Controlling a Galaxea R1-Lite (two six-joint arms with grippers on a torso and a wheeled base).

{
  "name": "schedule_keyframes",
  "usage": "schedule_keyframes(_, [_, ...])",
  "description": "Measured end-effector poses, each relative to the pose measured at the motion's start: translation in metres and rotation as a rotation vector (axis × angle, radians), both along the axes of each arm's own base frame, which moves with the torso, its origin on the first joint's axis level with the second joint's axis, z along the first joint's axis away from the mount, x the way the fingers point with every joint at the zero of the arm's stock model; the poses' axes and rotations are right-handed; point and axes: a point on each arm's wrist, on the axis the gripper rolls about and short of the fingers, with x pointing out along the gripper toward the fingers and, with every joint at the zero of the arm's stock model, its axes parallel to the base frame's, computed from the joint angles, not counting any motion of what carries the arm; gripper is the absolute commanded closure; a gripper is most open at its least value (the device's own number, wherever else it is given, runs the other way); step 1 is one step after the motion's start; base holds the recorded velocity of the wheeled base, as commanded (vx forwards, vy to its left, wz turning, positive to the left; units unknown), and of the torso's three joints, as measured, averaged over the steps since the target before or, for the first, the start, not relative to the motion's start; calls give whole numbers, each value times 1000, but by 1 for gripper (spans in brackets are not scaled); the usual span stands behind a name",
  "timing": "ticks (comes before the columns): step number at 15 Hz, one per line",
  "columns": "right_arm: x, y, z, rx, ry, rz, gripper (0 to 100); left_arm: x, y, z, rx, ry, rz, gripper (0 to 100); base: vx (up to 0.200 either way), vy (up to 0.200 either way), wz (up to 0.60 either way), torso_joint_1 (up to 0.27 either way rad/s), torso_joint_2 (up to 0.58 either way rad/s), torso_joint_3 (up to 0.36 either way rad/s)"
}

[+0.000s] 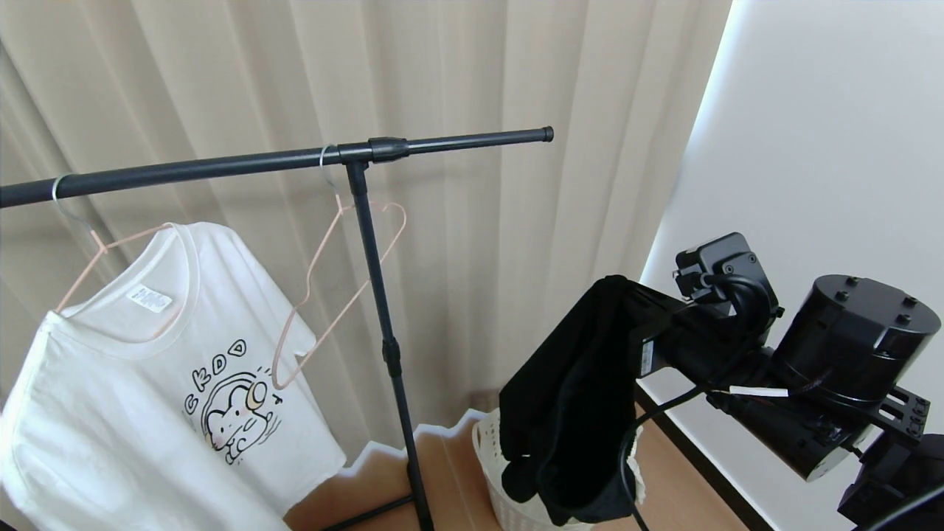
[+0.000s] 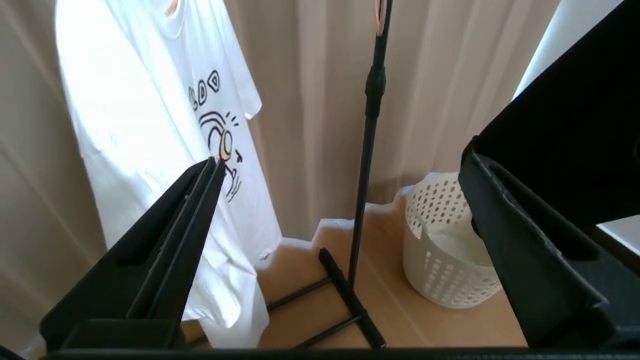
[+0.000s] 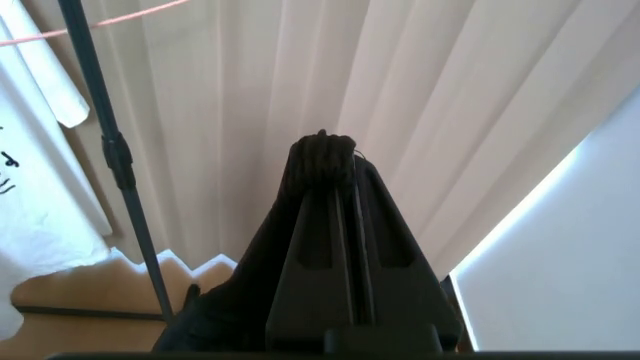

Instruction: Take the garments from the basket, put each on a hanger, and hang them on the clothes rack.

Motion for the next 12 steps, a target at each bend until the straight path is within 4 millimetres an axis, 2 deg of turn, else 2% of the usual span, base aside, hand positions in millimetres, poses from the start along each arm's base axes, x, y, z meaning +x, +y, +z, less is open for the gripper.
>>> schedule_keyframes(12, [-1,-1,-1,-15,1,0,100,0,0,0,0,0,0,0,0,0,0,176,-391,-221])
